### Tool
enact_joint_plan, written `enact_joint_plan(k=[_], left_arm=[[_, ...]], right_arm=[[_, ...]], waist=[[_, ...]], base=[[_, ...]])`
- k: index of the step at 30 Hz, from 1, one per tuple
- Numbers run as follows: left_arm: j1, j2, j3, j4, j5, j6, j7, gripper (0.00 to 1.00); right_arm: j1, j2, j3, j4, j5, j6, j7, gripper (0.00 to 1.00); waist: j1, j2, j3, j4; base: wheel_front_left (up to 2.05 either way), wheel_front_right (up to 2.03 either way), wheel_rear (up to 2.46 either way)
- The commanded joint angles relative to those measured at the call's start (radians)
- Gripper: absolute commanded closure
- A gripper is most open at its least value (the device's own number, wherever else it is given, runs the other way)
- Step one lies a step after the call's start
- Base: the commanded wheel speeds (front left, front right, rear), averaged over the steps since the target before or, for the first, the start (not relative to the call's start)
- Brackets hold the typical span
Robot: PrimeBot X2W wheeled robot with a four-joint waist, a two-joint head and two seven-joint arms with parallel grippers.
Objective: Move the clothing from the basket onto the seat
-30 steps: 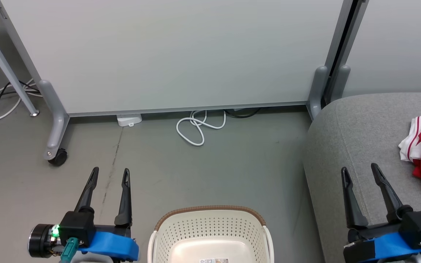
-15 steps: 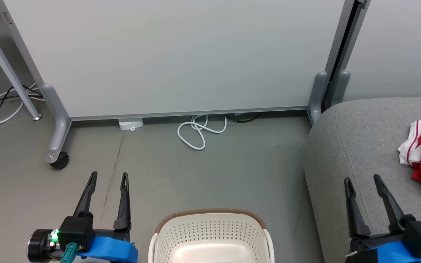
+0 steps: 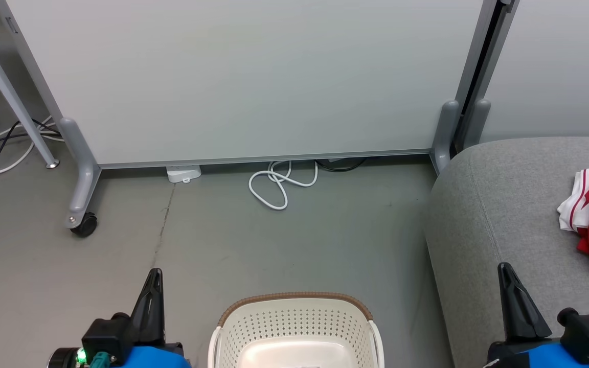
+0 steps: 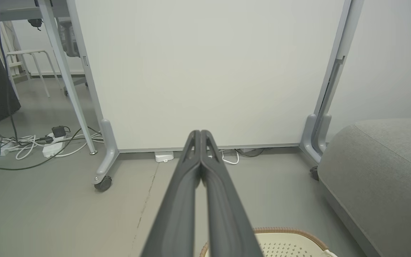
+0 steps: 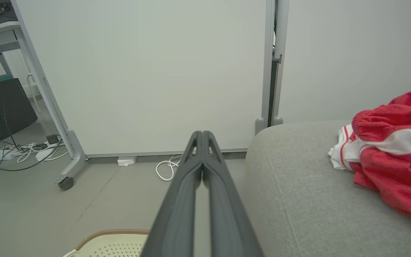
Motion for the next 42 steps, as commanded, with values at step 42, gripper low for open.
enact_joint_plan(k=[42], left_arm=[[-0.078,-0.040,0.144,-0.012,-0.689,-0.078,0.170,1.00]], right_arm=[[-0.090,-0.005,-0.021,0.035,0.720,0.000,0.171,1.00]], waist=[[-0.0001,-0.0001,0.012,-0.035]], base=[[0.00,0.00,0.00]])
